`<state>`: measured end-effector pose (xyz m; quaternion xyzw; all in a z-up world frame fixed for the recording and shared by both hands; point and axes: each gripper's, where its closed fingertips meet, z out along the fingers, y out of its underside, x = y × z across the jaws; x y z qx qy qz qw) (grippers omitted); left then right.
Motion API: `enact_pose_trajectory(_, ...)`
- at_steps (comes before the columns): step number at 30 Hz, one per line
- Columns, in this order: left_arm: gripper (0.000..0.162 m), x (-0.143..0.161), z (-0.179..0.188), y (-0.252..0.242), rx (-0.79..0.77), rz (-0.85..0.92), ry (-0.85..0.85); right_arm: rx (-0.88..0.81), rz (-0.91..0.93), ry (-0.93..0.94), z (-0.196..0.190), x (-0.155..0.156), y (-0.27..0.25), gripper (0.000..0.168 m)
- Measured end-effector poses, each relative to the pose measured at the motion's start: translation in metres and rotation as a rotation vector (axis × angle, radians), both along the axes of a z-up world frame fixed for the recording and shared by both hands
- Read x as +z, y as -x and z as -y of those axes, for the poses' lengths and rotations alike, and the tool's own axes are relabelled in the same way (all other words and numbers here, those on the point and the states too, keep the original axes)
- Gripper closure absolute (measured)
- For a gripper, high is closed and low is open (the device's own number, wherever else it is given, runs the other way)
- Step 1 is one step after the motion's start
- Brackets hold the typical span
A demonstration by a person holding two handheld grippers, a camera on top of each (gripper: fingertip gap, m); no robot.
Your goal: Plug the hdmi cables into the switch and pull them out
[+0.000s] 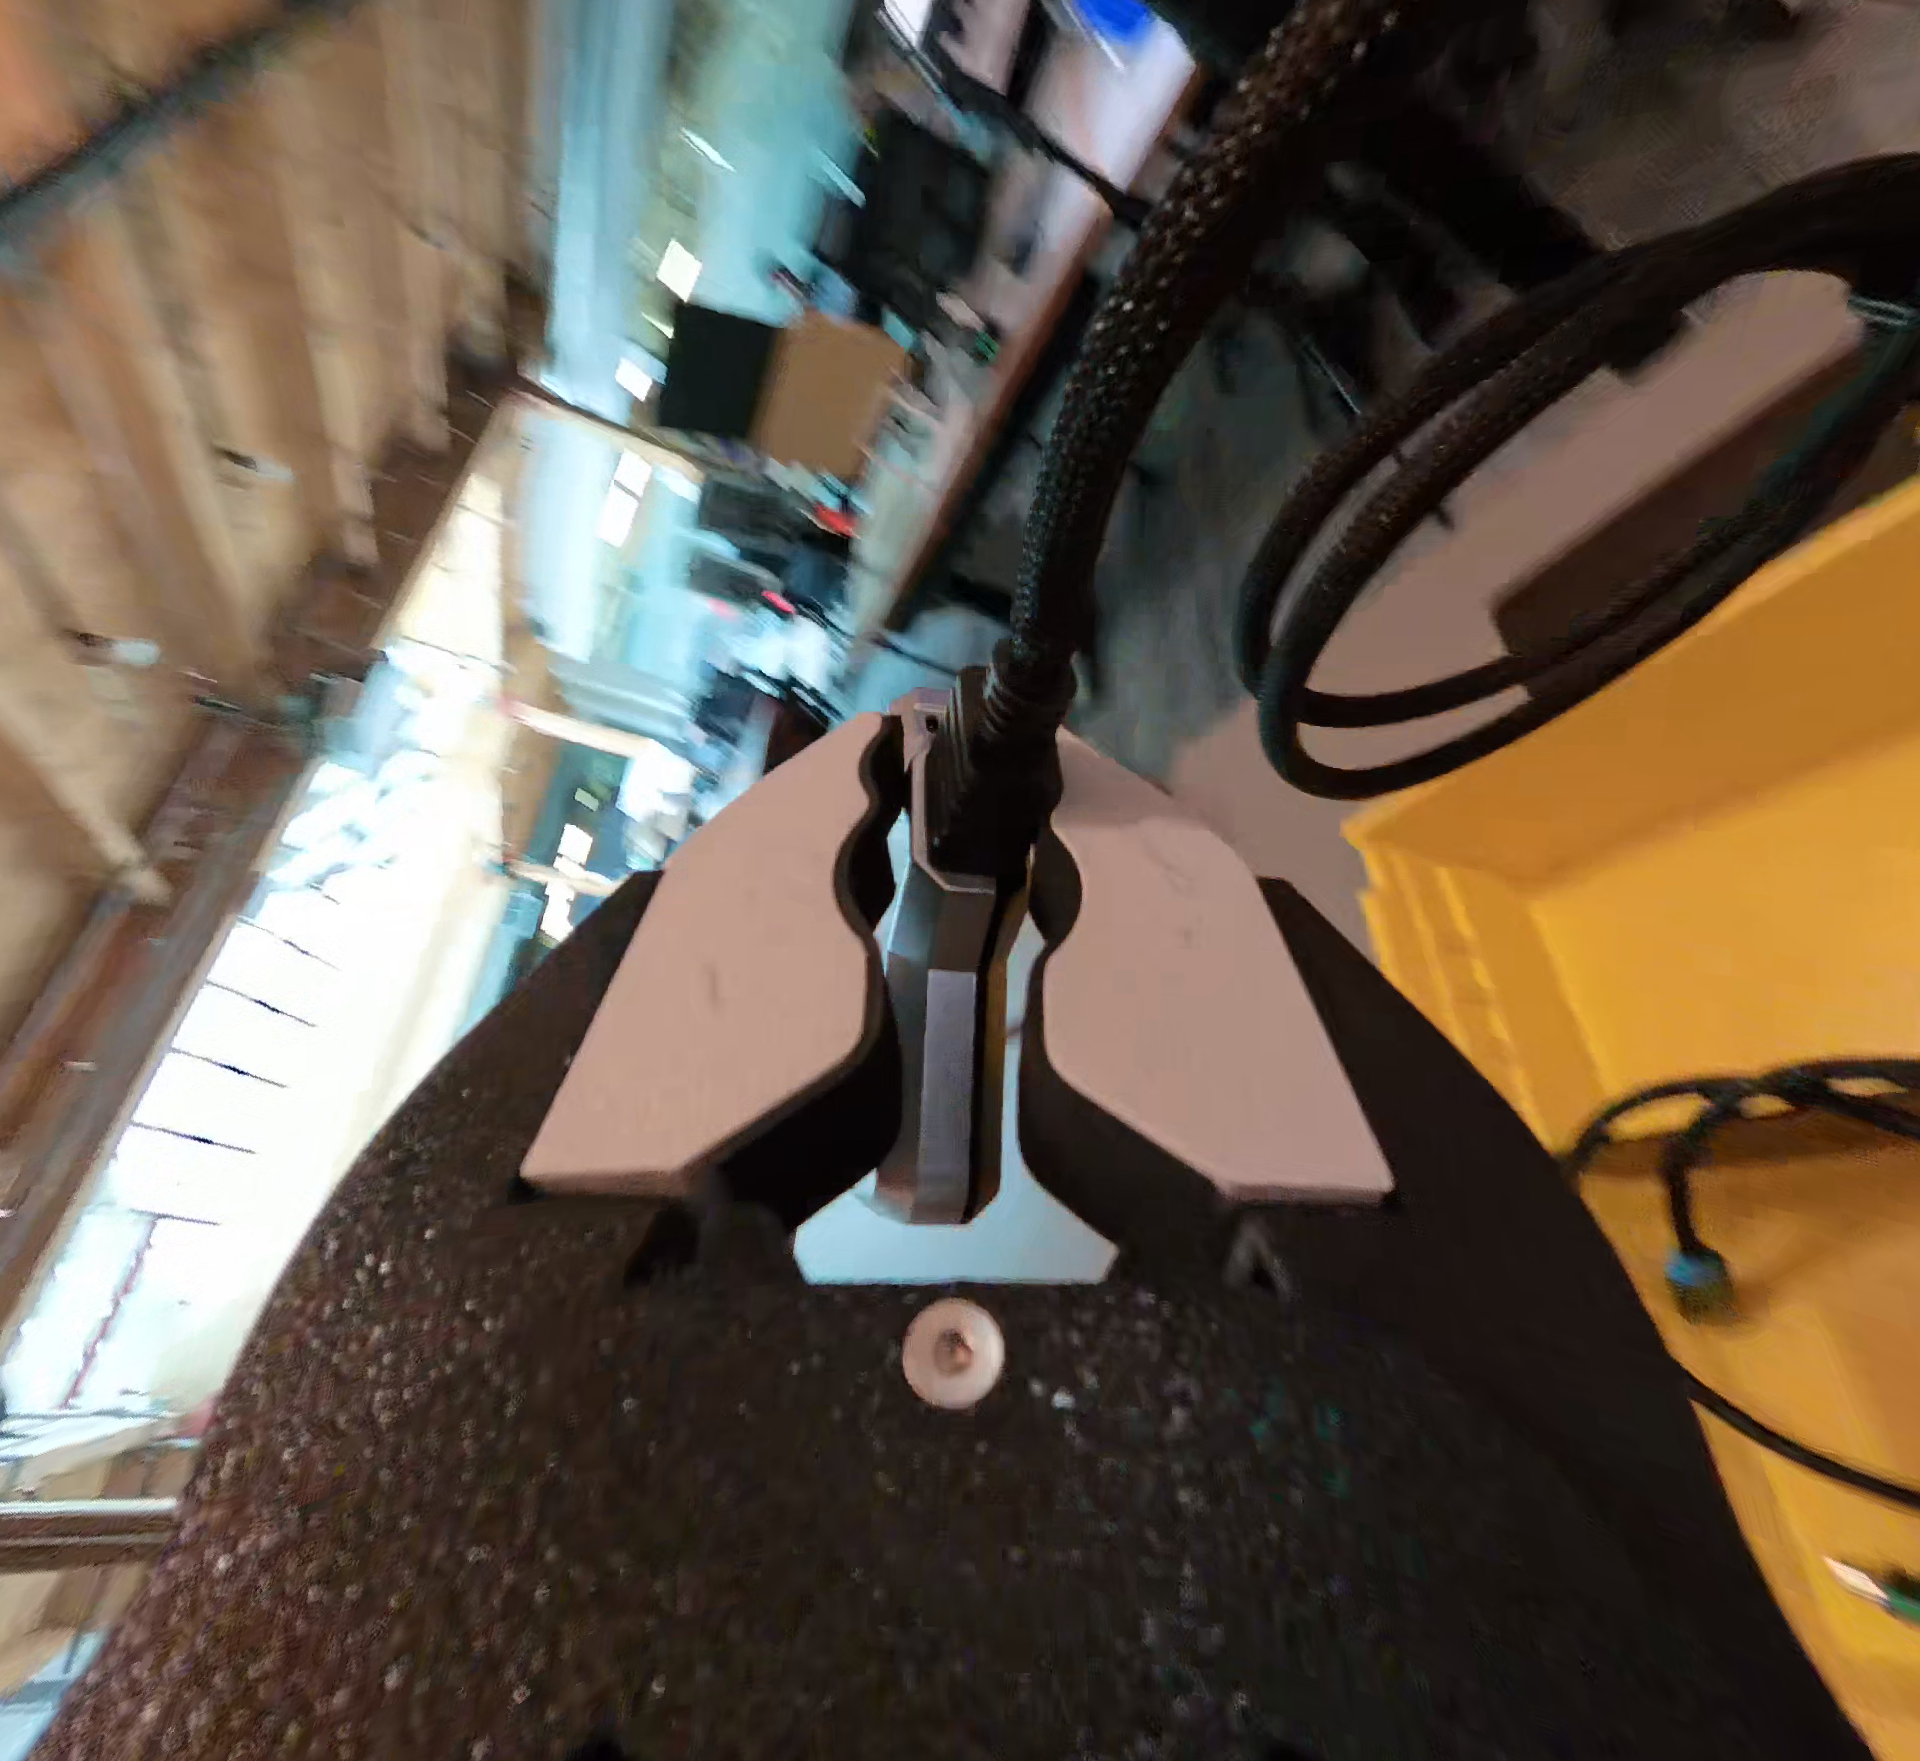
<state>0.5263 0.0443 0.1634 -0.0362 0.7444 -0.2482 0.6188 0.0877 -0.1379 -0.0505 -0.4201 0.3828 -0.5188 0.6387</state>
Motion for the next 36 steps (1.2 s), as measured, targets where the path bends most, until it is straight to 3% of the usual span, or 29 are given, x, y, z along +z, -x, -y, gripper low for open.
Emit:
enact_pose_trajectory(1,0.141,0.020,0.001,0.022,-0.038,0.095,0.019,0.001,-0.001,-0.009,0.000,0.000,0.000,0.112)
enact_pose_trajectory(4,0.140,0.053,0.010,0.101,-0.177,0.341,0.020,0.012,-0.020,-0.037,-0.004,0.001,0.001,0.114)
enact_pose_trajectory(6,0.140,0.048,0.020,0.154,-0.255,0.449,-0.019,0.032,-0.020,-0.048,-0.012,0.012,0.004,0.114)
enact_pose_trajectory(11,0.140,-0.009,0.048,0.268,-0.408,0.702,-0.182,0.060,0.008,-0.002,-0.041,0.055,0.014,0.112)
enact_pose_trajectory(15,0.140,-0.072,0.078,0.335,-0.547,0.736,-0.278,0.060,0.006,0.118,-0.069,0.076,0.020,0.111)
enact_pose_trajectory(18,0.141,-0.096,0.095,0.377,-0.650,0.787,-0.272,0.046,-0.030,0.158,-0.076,0.079,0.019,0.111)
enact_pose_trajectory(23,0.141,-0.094,0.112,0.418,-0.759,0.854,-0.153,0.165,0.020,0.045,-0.076,0.090,0.030,0.135)
enact_pose_trajectory(25,0.141,-0.094,0.118,0.423,-0.770,0.872,-0.163,0.256,0.031,0.020,-0.080,0.095,0.037,0.119)
enact_pose_trajectory(28,0.141,-0.091,0.125,0.434,-0.806,0.956,-0.149,0.435,-0.039,-0.096,-0.087,0.095,0.042,0.128)
enact_pose_trajectory(30,0.141,-0.089,0.128,0.444,-0.843,0.988,-0.139,0.399,-0.041,-0.182,-0.075,0.096,0.039,0.125)
enact_pose_trajectory(33,0.140,-0.091,0.134,0.456,-0.874,1.057,-0.160,0.397,-0.051,-0.173,-0.073,0.092,0.038,0.140)
enact_pose_trajectory(36,0.140,-0.092,0.137,0.462,-0.877,1.126,-0.198,0.400,-0.089,-0.186,-0.071,0.087,0.035,0.135)
